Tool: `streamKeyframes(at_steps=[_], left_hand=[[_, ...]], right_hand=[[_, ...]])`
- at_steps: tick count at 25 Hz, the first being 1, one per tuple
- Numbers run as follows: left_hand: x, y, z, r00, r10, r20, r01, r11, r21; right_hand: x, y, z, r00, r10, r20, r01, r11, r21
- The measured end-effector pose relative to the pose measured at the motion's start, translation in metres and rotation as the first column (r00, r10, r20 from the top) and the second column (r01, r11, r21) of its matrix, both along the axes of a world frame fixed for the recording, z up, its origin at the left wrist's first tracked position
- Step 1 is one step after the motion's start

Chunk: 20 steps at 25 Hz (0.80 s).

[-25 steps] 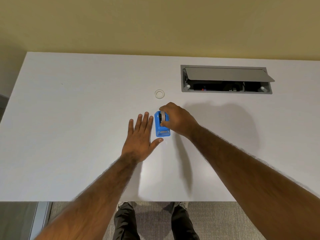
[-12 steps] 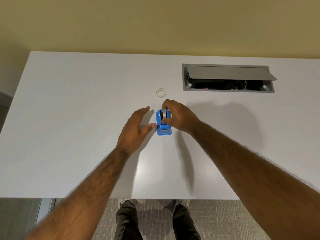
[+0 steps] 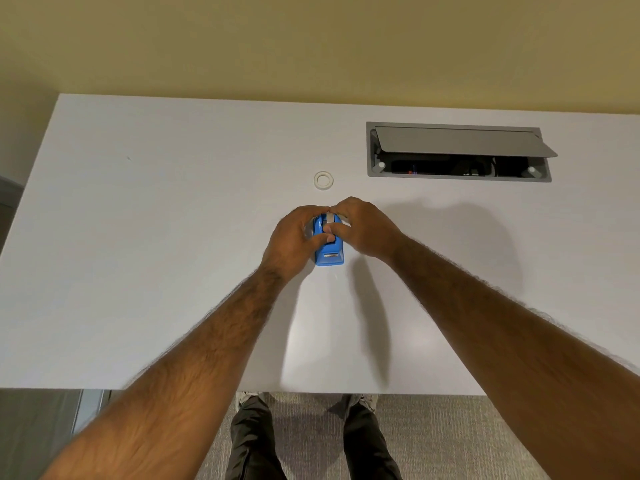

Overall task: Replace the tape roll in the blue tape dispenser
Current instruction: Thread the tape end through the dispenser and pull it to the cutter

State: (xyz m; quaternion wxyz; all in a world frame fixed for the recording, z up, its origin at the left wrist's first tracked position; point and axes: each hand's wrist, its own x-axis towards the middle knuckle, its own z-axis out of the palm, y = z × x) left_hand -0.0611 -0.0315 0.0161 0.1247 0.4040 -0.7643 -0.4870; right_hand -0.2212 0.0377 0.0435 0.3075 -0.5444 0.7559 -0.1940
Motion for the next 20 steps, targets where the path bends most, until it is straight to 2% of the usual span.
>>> streamKeyframes(at_steps=[6, 13, 18, 20], left_hand=[[-0.002, -0.003, -0.003, 0.999, -0.021, 0.037, 0.022, 1.000, -0.016], [-0.005, -0.002, -0.002, 0.998, -0.031, 0.063, 0.033, 0.999, -0.028], [-0.006, -0.001, 0.000, 0.996, -0.045, 0.083, 0.050, 0.996, -0.067], [-0.006, -0.002, 0.000, 0.997, -0.040, 0.066, 0.042, 0.999, -0.031]], right_hand=[[0.003, 0.004, 0.000, 0.994, -0.057, 0.091, 0.065, 0.994, -0.084], [0.003, 0.000, -0.007, 0.985, -0.126, 0.115, 0.140, 0.982, -0.126], [0.003, -0.009, -0.011, 0.969, -0.202, 0.143, 0.218, 0.970, -0.107], [0.004, -0.009, -0.012, 0.964, -0.228, 0.139, 0.242, 0.966, -0.094]])
